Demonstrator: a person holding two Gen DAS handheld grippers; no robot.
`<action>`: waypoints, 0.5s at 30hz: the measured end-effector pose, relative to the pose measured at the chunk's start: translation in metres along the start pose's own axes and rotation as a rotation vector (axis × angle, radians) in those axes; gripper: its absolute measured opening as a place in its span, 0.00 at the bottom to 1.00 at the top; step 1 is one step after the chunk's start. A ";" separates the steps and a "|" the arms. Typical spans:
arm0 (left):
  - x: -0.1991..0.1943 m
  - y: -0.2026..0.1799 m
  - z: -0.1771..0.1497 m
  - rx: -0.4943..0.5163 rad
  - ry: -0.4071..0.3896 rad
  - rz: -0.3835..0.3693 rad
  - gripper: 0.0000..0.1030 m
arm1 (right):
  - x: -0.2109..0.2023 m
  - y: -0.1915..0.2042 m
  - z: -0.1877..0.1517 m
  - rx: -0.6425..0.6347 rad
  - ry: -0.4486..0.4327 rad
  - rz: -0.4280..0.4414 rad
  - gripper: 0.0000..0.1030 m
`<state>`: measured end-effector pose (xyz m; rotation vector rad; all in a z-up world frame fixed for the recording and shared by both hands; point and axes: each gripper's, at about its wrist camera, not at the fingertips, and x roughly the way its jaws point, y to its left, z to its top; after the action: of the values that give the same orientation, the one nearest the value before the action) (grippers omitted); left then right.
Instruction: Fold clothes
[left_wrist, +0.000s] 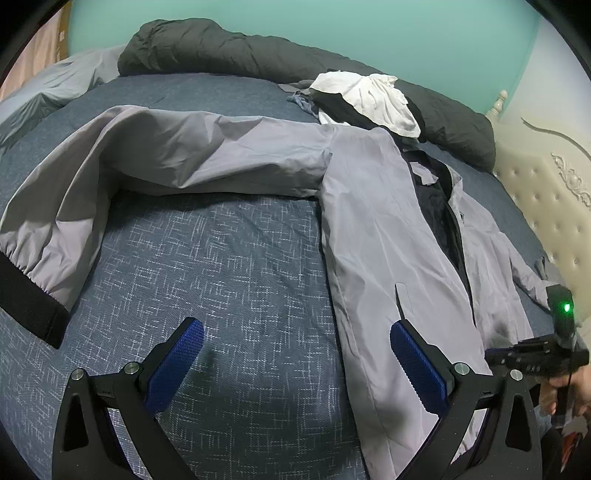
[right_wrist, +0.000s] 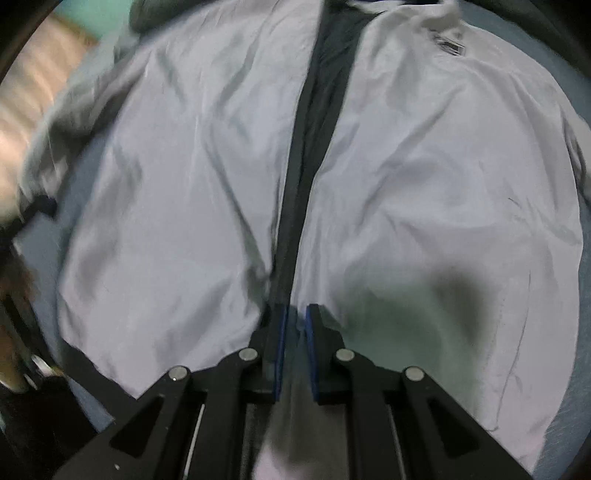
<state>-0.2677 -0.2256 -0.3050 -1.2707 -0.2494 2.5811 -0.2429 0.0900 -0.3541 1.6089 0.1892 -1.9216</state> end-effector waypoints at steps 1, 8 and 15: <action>0.000 0.000 0.000 0.000 0.000 0.000 1.00 | -0.007 -0.004 0.004 0.017 -0.031 0.011 0.10; 0.001 -0.007 0.007 0.007 -0.014 0.001 1.00 | -0.056 -0.032 0.052 0.084 -0.221 0.010 0.14; 0.018 -0.024 0.027 0.025 -0.025 -0.010 1.00 | -0.073 -0.048 0.107 0.041 -0.294 -0.075 0.24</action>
<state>-0.2963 -0.1987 -0.2954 -1.2264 -0.2265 2.5842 -0.3540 0.1032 -0.2727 1.3403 0.0890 -2.2049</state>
